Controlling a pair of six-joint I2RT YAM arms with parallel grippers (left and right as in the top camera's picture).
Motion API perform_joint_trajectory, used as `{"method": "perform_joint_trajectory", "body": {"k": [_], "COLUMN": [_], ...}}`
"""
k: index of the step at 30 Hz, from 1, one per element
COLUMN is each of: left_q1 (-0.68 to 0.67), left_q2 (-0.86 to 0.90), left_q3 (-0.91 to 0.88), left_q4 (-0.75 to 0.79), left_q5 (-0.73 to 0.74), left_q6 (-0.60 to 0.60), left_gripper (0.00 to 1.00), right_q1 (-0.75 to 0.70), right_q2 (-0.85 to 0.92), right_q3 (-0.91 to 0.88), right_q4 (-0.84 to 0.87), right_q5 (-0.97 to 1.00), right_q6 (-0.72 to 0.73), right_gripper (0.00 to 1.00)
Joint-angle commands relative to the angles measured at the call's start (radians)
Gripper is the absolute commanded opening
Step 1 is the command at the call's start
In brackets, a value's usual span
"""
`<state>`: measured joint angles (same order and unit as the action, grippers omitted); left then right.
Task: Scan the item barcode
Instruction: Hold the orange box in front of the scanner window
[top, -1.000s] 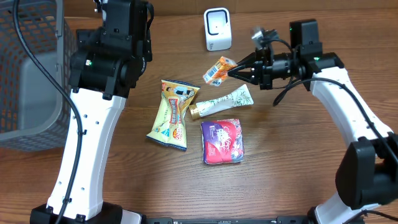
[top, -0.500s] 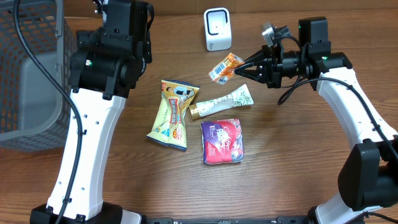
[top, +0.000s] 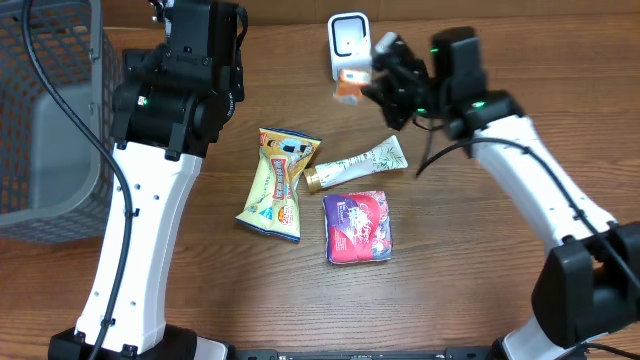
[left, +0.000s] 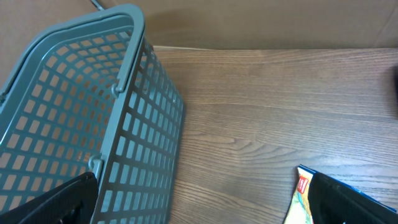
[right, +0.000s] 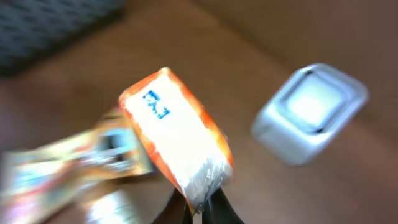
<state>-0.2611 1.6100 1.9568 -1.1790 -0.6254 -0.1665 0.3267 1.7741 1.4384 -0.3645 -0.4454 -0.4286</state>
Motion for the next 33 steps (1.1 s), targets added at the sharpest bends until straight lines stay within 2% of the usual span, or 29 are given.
{"method": "perform_joint_trajectory", "body": {"k": [1, 3, 7, 14, 21, 27, 33], "left_q1": [0.001, 0.001, 0.001, 0.001, 0.001, 0.001, 0.001], "left_q2": [-0.015, -0.015, -0.015, -0.015, -0.015, -0.013, -0.003], "left_q3": [0.002, 0.002, 0.002, 0.002, 0.002, 0.002, 0.000], "left_q4": [0.002, 0.002, 0.002, 0.010, 0.008, 0.008, -0.001], "left_q5": [-0.014, -0.014, -0.013, -0.010, -0.010, -0.010, -0.002], "left_q6": [-0.013, -0.014, -0.014, -0.015, -0.017, -0.018, -0.043], "left_gripper": [1.00, 1.00, 1.00, 1.00, 1.00, 0.99, 1.00], "right_q1": [0.066, 0.092, 0.096, 0.090, 0.097, 0.097, 0.097], "right_q2": [-0.015, 0.014, 0.080, 0.183, 0.298, 0.335, 0.405], "right_q3": [0.024, 0.024, 0.024, 0.024, 0.024, 0.024, 0.077], "right_q4": [0.068, 0.143, 0.291, 0.430, 0.692, 0.706, 0.731], "right_q5": [0.478, 0.648, 0.798, 0.812, 0.819, 0.755, 0.723], "right_q6": [-0.143, -0.268, -0.476, -0.812, -1.174, -1.343, -1.357], "right_gripper": [0.04, 0.04, 0.04, 0.04, 0.04, 0.04, 0.04]}}
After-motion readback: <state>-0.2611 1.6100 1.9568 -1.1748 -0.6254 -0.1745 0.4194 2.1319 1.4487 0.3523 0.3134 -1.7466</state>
